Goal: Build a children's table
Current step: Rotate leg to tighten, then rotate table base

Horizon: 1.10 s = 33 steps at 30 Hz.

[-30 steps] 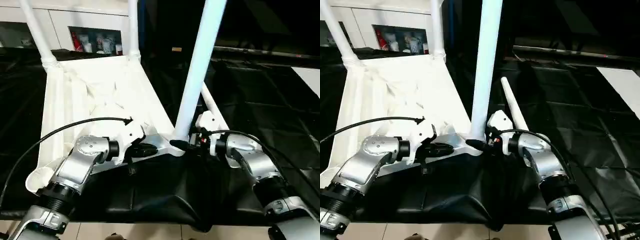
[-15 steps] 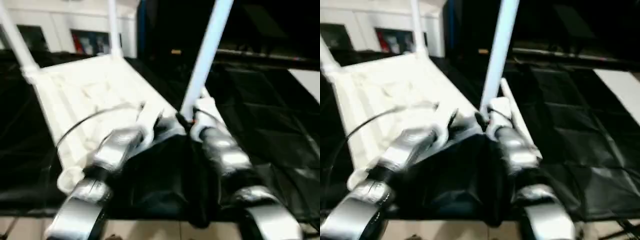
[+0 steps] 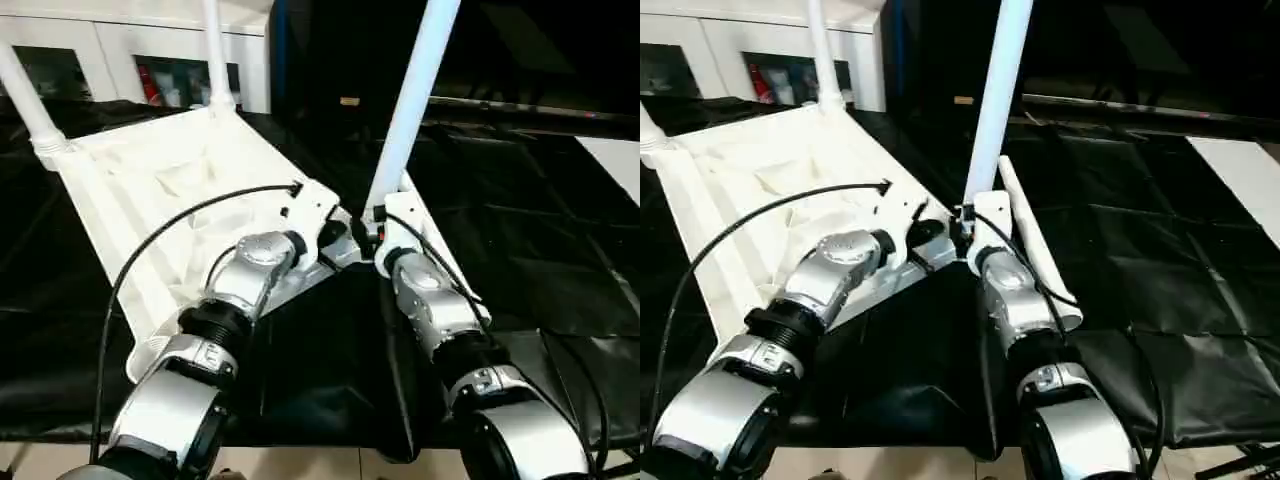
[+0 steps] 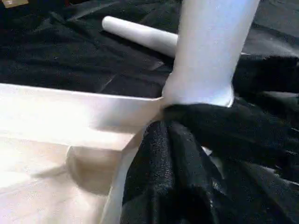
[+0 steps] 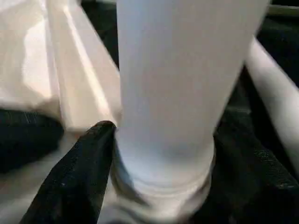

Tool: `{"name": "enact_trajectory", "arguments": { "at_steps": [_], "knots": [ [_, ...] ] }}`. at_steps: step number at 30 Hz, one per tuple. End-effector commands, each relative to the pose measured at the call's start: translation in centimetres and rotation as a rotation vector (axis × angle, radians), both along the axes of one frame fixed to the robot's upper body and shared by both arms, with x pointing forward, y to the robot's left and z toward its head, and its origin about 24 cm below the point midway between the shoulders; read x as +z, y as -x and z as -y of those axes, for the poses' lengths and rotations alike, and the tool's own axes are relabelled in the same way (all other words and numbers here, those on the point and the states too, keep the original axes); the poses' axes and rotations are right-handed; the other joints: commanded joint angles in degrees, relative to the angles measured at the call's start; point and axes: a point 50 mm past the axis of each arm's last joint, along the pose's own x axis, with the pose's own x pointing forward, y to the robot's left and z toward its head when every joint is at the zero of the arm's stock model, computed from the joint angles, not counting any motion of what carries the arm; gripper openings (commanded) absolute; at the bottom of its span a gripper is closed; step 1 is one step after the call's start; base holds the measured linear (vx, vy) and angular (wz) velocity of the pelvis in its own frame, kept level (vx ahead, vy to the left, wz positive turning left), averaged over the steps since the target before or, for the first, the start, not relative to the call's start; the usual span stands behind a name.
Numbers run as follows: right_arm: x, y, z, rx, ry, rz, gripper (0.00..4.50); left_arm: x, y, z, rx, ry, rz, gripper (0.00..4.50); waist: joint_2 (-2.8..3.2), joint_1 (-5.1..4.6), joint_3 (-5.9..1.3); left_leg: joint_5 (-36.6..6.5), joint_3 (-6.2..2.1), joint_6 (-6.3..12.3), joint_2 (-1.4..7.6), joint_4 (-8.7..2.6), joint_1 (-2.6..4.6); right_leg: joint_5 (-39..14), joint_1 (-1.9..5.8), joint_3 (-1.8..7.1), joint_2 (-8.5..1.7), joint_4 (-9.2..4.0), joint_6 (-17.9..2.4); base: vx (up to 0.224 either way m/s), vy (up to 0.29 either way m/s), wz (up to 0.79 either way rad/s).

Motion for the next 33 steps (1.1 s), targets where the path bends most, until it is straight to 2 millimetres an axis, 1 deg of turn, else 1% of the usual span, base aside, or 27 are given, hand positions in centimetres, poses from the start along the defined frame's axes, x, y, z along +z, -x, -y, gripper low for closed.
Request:
{"name": "enact_trajectory", "arguments": {
  "at_steps": [1,2,5,6,7,8,9,10,11,12,13,14,15,16,17,18,19,20,21,23,25,27,28,29,30,31,33],
  "knots": [
    [0.9,-0.2,0.7,0.002,0.019,0.045,3.67,0.7,-0.1,-0.2,-0.008,0.009,0.042,0.0,0.49,0.08,-4.21,-10.2,-0.11,1.45,1.43,-4.0,0.07,-5.3,3.79,2.45,-2.81,-3.45,-11.7,0.0,0.0,0.0],
    [1.6,0.0,1.3,0.021,0.02,0.097,3.67,1.6,-0.1,-1.4,0.023,0.034,0.09,0.0,0.44,0.16,-4.12,-9.5,-0.05,1.89,1.47,-3.96,0.05,-4.6,3.82,2.45,-2.83,-3.42,-12.0,0.0,0.0,0.0],
    [1.9,0.2,1.5,0.039,0.021,0.114,3.67,1.9,0.0,-1.8,0.025,0.052,0.103,0.0,0.57,0.17,-4.25,-7.6,-0.06,2.7,1.68,-3.8,0.01,-2.2,3.75,2.39,-2.81,-2.99,-12.6,0.0,0.0,0.0],
    [2.6,0.7,2.4,0.04,0.04,0.166,3.67,2.9,0.4,-3.7,0.055,0.079,0.124,0.21,0.2,0.18,-4.11,-7.7,0.01,2.69,1.71,-3.86,0.05,-2.7,3.7,2.35,-2.8,-3.08,-12.7,0.0,0.0,0.0],
    [2.6,0.7,2.4,0.04,0.04,0.166,3.67,2.9,0.4,-3.7,0.055,0.079,0.124,0.34,0.27,0.32,-4.1,-7.5,-0.03,2.6,1.88,-3.85,-0.01,-2.4,3.84,2.39,-2.95,-2.84,-12.8,0.0,0.0,0.0],
    [3.0,1.0,3.0,0.031,0.032,0.192,3.67,3.3,0.7,-5.1,0.09,0.076,0.138,0.43,0.36,0.23,-4.04,-7.5,-0.01,2.68,1.88,-3.89,-0.04,-2.7,3.73,2.4,-2.85,-2.87,-12.5,0.0,0.0,0.0],
    [3.2,1.2,3.2,0.025,0.036,0.209,3.67,3.6,0.8,-6.0,0.125,0.064,0.145,0.45,0.28,-0.05,-3.94,-8.2,0.12,2.66,1.77,-3.95,0.08,-4.0,3.46,2.38,-2.59,-3.09,-12.0,0.0,0.0,0.0],
    [3.2,1.2,3.2,0.025,0.036,0.209,3.67,3.6,0.8,-6.0,0.125,0.064,0.145,0.45,0.39,-0.01,-3.86,-8.8,0.05,2.41,1.79,-4.02,0.06,-5.2,3.49,2.39,-2.68,-3.15,-11.8,0.0,0.0,0.0],
    [3.4,1.6,3.5,0.031,0.047,0.217,3.67,4.1,1.0,-7.8,0.203,0.031,0.178,0.54,0.47,-0.05,-3.78,-9.6,0.13,2.14,1.7,-4.06,0.14,-6.7,3.34,2.41,-2.58,-3.41,-11.4,0.0,0.0,0.0],
    [3.5,2.1,3.8,0.041,0.058,0.22,3.67,4.7,1.4,-9.6,0.278,-0.004,0.213,0.79,0.3,0.0,-3.7,-10.6,0.0,1.53,1.92,-4.19,0.11,-8.4,3.43,2.43,-2.67,-3.36,-10.6,0.0,0.0,0.0],
    [3.5,2.2,3.8,0.044,0.058,0.219,3.67,4.8,1.5,-9.9,0.29,-0.01,0.218,0.79,0.31,-0.11,-3.47,-12.0,-0.06,1.1,1.96,-4.44,0.02,-10.8,3.27,2.44,-2.58,-3.67,-9.4,0.0,0.0,0.0],
    [3.4,2.5,3.8,0.059,0.059,0.213,3.67,5.1,1.7,-10.8,0.327,-0.032,0.236,0.85,0.18,-0.18,-3.46,-13.1,-0.1,0.68,1.86,-4.48,0.14,-13.1,3.18,2.42,-2.52,-3.88,-8.3,0.0,0.0,0.0],
    [2.7,3.5,3.6,0.122,0.079,0.166,3.67,5.8,2.6,-14.0,0.467,-0.107,0.264,0.89,0.11,-0.3,-3.43,-13.7,-0.16,0.36,1.92,-4.48,0.09,-14.1,3.13,2.44,-2.43,-3.87,-7.6,0.0,0.0,0.0],
    [2.7,3.5,3.6,0.122,0.079,0.166,3.67,5.8,2.6,-14.0,0.467,-0.107,0.264,0.99,0.2,-0.21,-3.37,-13.6,-0.23,0.35,2.01,-4.58,0.03,-14.2,3.14,2.48,-2.52,-3.98,-7.2,0.0,0.0,0.0],
    [1.9,4.4,3.0,0.186,0.102,0.126,3.67,6.0,3.9,-16.6,0.561,-0.187,0.268,1.13,-0.14,-0.45,-3.34,-13.9,-0.27,0.31,1.9,-4.64,-0.1,-15.2,3.0,2.4,-2.35,-4.04,-6.5,0.0,0.0,0.0],
    [1.7,4.5,2.9,0.198,0.106,0.117,3.67,6.0,4.2,-17.2,0.58,-0.202,0.261,1.23,0.02,-0.5,-3.37,-13.8,-0.33,0.14,1.94,-4.7,-0.19,-15.3,3.08,2.42,-2.42,-3.96,-6.5,0.0,0.0,0.0],
    [1.4,4.7,2.8,0.195,0.098,0.101,3.67,6.0,4.6,-17.7,0.6,-0.209,0.254,1.27,0.05,-0.81,-3.26,-14.0,-0.29,-0.15,1.95,-4.69,-0.13,-15.5,2.74,2.45,-2.34,-4.01,-6.8,0.0,0.0,0.0],
    [1.0,4.8,2.5,0.193,0.096,0.072,3.67,5.9,5.2,-18.4,0.635,-0.233,0.251,1.28,-0.28,-0.92,-3.28,-14.1,-0.12,-0.28,1.86,-4.56,0.05,-15.5,2.54,2.54,-2.23,-4.22,-7.1,0.0,0.0,0.0],
    [0.8,4.8,2.4,0.192,0.104,0.067,3.67,5.8,5.4,-18.7,0.646,-0.249,0.251,1.33,-0.25,-0.86,-3.25,-13.9,-0.22,-0.41,1.9,-4.63,-0.05,-14.7,2.58,2.58,-2.25,-3.98,-7.6,0.0,0.0,0.0],
    [0.2,4.8,1.8,0.204,0.127,0.032,3.67,5.5,6.2,-19.6,0.699,-0.302,0.247,1.58,-0.18,-0.67,-3.16,-14.5,-0.2,-0.54,1.94,-4.65,0.04,-15.1,2.34,2.63,-2.26,-4.04,-7.5,0.0,0.0,0.0],
    [-0.1,4.8,1.6,0.212,0.147,0.015,3.67,5.1,6.4,-20.0,0.715,-0.321,0.234,1.65,0.02,-0.48,-3.12,-15.2,-0.2,-1.09,1.91,-4.71,0.25,-15.2,2.18,2.68,-2.13,-4.16,-7.3,0.0,0.0,0.0],
    [-0.6,4.6,1.2,0.228,0.174,-0.018,3.67,4.6,6.9,-20.5,0.742,-0.364,0.207,1.81,-0.04,-0.55,-3.14,-15.5,-0.25,-1.81,1.88,-4.76,0.22,-14.1,2.24,2.69,-1.96,-4.02,-7.3,0.0,0.0,0.0],
    [-0.7,4.5,0.9,0.24,0.185,-0.031,3.67,4.2,7.3,-20.8,0.755,-0.383,0.184,1.92,0.11,-0.48,-3.28,-15.5,-0.28,-2.11,1.87,-4.66,0.37,-12.9,2.19,2.77,-2.02,-3.76,-7.6,0.0,0.0,0.0],
    [-0.7,4.5,0.9,0.24,0.185,-0.031,3.67,4.2,7.3,-20.8,0.755,-0.383,0.184,2.02,-0.05,-0.62,-3.22,-15.3,-0.31,-2.16,1.8,-4.76,0.11,-12.6,2.43,2.76,-1.98,-3.79,-7.7,0.0,0.0,0.0],
    [-0.9,4.0,0.2,0.263,0.212,-0.047,3.67,3.7,7.8,-21.4,0.781,-0.427,0.149,2.11,-0.07,-0.41,-3.28,-15.1,-0.22,-2.19,1.8,-4.59,0.35,-11.8,2.3,2.81,-2.02,-3.75,-7.9,0.0,0.0,0.0],
    [-1.0,3.8,0.0,0.269,0.22,-0.052,3.67,3.6,8.0,-21.6,0.79,-0.439,0.14,2.11,0.07,-0.46,-3.31,-15.1,-0.3,-2.25,1.74,-4.62,0.23,-11.9,2.43,2.76,-2.03,-3.66,-8.1,0.0,0.0,0.0],
    [-1.0,3.1,-0.7,0.292,0.242,-0.066,3.67,3.3,8.6,-22.5,0.835,-0.482,0.118,2.11,-0.16,-0.7,-3.36,-15.0,-0.26,-2.17,1.74,-4.52,0.17,-12.1,2.42,2.8,-2.11,-3.61,-8.5,0.0,0.0,0.0]
  ]
}}
